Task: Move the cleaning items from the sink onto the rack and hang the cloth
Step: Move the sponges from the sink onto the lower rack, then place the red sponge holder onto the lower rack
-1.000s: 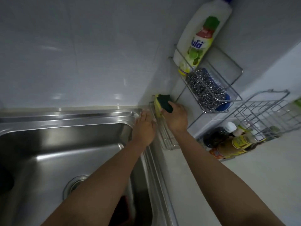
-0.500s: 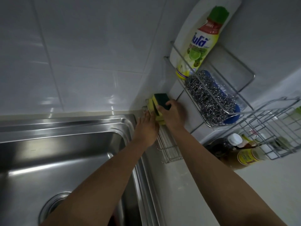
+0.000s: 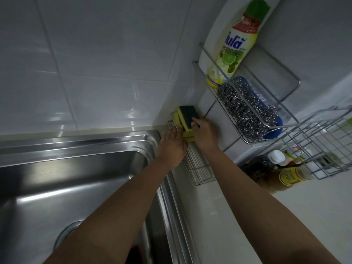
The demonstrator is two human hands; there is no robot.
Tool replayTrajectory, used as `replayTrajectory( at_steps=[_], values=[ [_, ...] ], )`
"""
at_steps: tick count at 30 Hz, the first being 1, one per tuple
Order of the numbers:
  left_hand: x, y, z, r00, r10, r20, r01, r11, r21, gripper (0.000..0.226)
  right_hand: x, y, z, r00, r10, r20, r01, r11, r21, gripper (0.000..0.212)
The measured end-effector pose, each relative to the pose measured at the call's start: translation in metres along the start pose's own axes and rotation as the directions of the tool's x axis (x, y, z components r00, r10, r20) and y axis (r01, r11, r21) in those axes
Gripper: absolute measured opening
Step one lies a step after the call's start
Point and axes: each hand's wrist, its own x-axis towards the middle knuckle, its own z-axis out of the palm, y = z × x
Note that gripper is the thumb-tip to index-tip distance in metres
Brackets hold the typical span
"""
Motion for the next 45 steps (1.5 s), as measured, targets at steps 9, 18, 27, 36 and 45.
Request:
replayTrajectory(
  at_steps=[9, 18, 27, 36, 45],
  values=[
    [-0.003, 0.003, -0.010, 0.997, -0.014, 0.080, 0.011, 0.999, 0.035, 0.059, -0.008, 0.003, -0.011, 0.992, -0.032, 0.123, 0.052, 0.986, -0.160, 0.048],
    [-0.039, 0.009, -0.035, 0.996, -0.037, 0.082, 0.026, 0.991, 0.134, 0.059, -0.047, -0.008, -0.032, 0.983, -0.052, 0.179, 0.097, 0.962, -0.256, 0.053],
    [-0.157, -0.008, -0.072, 0.989, -0.145, 0.015, 0.138, 0.966, 0.220, 0.057, -0.164, -0.033, -0.020, 0.943, -0.162, 0.291, 0.235, 0.942, -0.238, 0.054],
    [-0.321, -0.023, -0.062, 0.971, -0.199, 0.136, 0.167, 0.963, 0.213, 0.067, -0.278, -0.026, 0.038, 0.828, -0.247, 0.503, 0.396, 0.894, -0.212, 0.057],
    [-0.437, -0.021, -0.042, 0.980, -0.106, 0.170, 0.058, 0.962, 0.266, 0.066, -0.320, -0.007, 0.109, 0.584, -0.062, 0.810, 0.421, 0.876, -0.236, 0.064]
  ],
)
